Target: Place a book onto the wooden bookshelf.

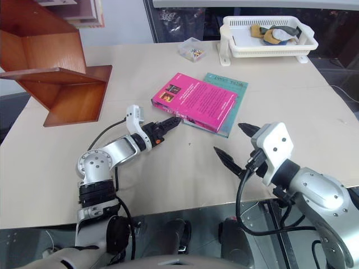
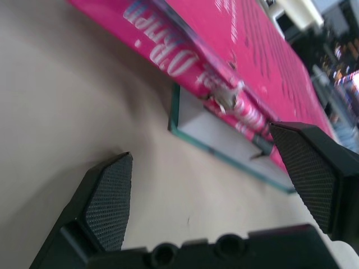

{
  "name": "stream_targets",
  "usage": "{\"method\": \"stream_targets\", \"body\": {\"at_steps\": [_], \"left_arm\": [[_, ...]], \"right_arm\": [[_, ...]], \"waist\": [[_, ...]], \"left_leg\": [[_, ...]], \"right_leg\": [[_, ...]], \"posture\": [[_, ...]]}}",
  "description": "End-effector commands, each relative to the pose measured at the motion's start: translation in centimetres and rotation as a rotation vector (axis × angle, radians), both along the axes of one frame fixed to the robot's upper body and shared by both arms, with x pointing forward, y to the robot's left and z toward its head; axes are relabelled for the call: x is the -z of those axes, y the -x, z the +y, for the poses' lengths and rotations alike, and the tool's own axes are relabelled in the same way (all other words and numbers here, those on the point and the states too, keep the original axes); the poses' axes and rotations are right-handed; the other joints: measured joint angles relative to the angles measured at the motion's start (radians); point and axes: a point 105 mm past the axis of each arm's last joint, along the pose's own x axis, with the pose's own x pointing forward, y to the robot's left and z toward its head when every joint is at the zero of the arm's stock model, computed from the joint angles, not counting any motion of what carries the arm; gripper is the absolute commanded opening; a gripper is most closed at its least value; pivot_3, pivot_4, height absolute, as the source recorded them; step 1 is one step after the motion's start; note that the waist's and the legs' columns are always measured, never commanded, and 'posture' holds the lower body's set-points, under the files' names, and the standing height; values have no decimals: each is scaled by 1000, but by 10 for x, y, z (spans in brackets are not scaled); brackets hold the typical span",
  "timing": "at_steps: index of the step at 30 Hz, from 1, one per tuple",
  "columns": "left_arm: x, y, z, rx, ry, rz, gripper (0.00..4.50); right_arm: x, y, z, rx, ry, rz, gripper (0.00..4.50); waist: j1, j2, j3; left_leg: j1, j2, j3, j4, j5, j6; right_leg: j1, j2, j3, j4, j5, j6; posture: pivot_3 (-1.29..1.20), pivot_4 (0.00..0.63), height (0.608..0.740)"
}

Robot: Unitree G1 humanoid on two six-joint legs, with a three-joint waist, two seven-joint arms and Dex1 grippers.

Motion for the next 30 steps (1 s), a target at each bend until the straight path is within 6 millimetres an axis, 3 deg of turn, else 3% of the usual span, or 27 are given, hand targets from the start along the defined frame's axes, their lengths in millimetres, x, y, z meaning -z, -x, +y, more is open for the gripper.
{"method": "stream_targets", "body": {"at_steps": [1,7,28,30], "left_arm": [[-12,-12,-16,-19,110,7,4500],[-19,-24,-28,-40,230,43,4500],[2,-40,-54,-109,472,179,4500],[6,-40,-58,-109,479,190,3908]], "right_arm": [[-8,5,2,11,2,-63,4403],[-9,4,-1,43,15,-80,4403],[-11,2,-5,78,39,-85,4403],[-11,2,-5,79,39,-84,4500]], "waist": [[12,0,0],[17,-1,0],[19,-2,-1],[19,-2,-1]], "left_leg": [[0,0,0,0,0,0],[-1,0,0,0,0,0],[1,-1,0,0,0,0],[2,-1,0,0,0,0]], "right_leg": [[0,0,0,0,0,0],[0,0,0,-1,0,0],[2,0,0,-1,0,0],[3,0,-1,-1,0,0]], "posture": [[0,150,740],[0,150,740],[0,150,740],[0,150,740]]}}
